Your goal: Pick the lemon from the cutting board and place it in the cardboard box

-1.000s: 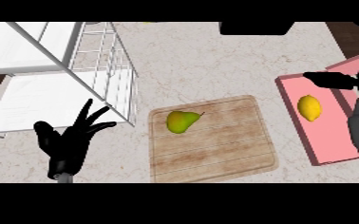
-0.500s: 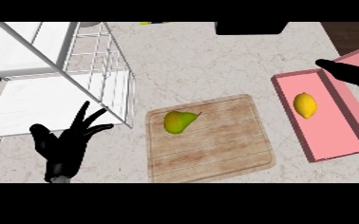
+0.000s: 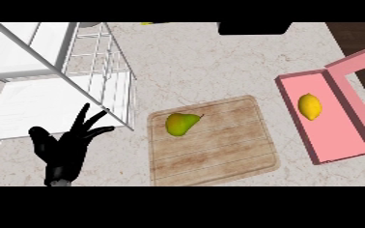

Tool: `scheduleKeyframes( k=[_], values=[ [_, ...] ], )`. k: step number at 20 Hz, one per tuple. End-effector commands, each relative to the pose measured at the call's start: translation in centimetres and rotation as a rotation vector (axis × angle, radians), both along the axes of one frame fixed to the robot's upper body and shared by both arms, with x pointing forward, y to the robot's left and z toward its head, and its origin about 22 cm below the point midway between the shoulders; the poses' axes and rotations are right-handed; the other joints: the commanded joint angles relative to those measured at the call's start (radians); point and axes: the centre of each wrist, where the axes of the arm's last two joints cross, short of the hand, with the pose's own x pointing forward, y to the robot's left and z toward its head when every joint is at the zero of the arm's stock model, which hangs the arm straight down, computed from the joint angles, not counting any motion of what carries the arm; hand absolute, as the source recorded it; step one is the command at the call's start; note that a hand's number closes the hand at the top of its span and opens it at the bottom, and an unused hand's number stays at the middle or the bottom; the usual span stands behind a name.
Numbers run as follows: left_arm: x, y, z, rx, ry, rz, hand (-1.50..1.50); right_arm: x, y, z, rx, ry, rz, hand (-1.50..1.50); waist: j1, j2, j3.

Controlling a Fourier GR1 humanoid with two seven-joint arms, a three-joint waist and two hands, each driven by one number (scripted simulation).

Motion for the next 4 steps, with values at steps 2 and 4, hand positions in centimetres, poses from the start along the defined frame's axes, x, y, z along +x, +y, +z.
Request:
scheduleKeyframes(
  k=[2,4],
  values=[
    [3.6,0.7,5.6,0.039,-0.298,-0.009,0.0,-2.7,-3.0,-1.4,0.038,-0.038,-0.014,-1.5,-0.004,-0.013,0.017],
    [3.5,0.1,5.6,0.034,-0.306,0.009,0.0,-4.0,-3.5,-2.8,0.023,-0.027,-0.008,-1.5,-0.002,-0.013,0.017]
  ],
)
